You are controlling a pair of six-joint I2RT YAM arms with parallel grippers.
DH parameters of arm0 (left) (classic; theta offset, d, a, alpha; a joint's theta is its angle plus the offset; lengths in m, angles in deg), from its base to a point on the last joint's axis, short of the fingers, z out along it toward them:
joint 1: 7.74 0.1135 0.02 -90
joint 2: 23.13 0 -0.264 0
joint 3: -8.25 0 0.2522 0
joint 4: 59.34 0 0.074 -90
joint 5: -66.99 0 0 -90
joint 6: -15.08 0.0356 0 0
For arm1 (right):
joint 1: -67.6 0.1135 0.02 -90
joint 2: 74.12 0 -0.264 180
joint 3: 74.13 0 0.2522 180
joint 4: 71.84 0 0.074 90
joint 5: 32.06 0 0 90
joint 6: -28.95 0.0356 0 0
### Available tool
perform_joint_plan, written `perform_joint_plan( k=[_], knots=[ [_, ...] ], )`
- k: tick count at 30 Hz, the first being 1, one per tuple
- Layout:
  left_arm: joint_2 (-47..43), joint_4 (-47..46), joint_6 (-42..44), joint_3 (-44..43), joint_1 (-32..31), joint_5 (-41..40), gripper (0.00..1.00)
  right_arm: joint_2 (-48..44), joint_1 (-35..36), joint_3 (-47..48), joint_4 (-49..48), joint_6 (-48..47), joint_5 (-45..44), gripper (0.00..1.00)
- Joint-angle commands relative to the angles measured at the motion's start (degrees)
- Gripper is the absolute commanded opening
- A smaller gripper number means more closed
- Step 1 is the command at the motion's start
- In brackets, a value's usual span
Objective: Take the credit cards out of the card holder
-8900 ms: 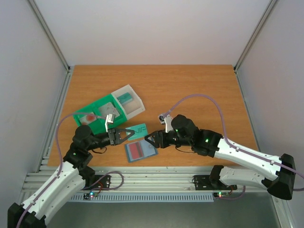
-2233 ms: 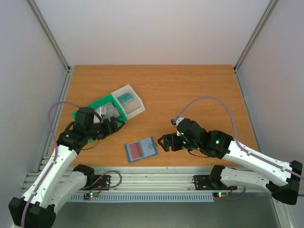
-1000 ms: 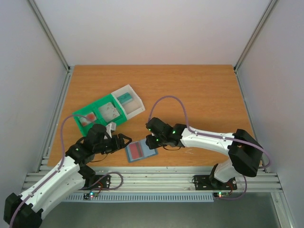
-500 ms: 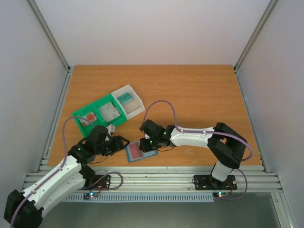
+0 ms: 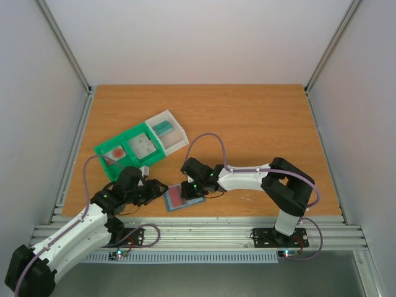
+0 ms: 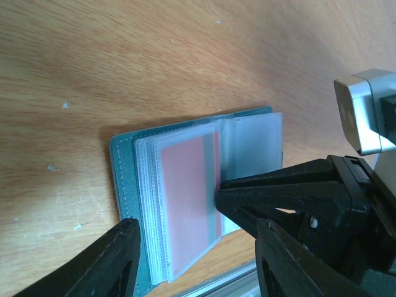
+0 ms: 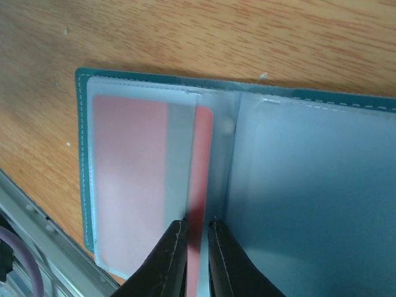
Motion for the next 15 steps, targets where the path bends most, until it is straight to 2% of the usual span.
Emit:
perform_joint_plan(
  k=[1,15],
  knots=[
    [-0.3,-4.3,-1.0,1.4,-0.1,-0.7,0.52,0.6,-0.2,-1.3,-0.4,0.6,-1.1,0.11],
    [-1.4,-5.1,-2.3,2.2,-0.1,-1.1,0.52,0.3,-0.2,-3.8,-1.4,2.9,-2.0,0.09]
  ],
)
